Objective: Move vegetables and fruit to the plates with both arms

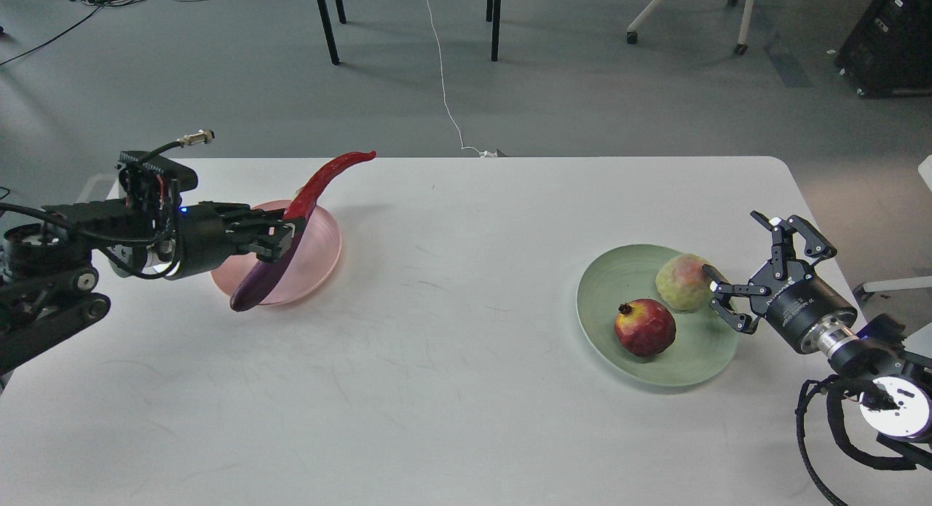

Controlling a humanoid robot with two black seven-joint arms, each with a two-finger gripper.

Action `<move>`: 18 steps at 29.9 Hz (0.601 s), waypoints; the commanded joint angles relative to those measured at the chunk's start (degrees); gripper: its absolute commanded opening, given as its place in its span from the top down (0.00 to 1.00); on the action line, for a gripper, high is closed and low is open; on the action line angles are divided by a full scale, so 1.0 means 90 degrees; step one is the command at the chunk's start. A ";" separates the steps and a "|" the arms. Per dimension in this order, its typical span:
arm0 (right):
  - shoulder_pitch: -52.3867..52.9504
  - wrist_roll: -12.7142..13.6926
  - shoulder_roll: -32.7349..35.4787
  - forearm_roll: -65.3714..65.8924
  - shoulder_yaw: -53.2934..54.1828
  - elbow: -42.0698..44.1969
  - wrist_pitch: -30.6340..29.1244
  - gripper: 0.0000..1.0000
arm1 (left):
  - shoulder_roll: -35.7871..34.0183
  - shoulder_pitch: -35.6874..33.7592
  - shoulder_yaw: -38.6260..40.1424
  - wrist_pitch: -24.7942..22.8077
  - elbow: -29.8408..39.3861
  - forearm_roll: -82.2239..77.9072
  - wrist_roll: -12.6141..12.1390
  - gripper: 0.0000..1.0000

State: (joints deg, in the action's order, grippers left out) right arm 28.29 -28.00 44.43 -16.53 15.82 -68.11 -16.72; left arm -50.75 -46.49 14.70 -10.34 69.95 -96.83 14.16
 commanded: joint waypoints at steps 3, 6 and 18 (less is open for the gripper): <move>0.0001 0.0000 -0.0064 0.0010 0.0000 -0.0001 0.0002 0.03 | -0.0123 0.0418 -0.0012 0.0026 -0.0730 0.0016 0.0184 0.81; -0.0018 0.0000 -0.0054 0.0010 0.0000 -0.0001 0.0002 0.03 | -0.0094 0.0556 0.0007 0.0026 -0.0731 0.0016 0.0185 0.75; -0.0018 0.0000 -0.0054 0.0020 0.0000 -0.0001 -0.0008 0.03 | -0.0347 0.0497 0.0231 -0.0042 -0.0633 0.0133 0.0204 0.03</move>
State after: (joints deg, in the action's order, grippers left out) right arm 28.12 -28.00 43.96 -16.42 15.82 -68.12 -16.79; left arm -52.46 -41.79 15.48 -10.21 63.70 -96.55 15.96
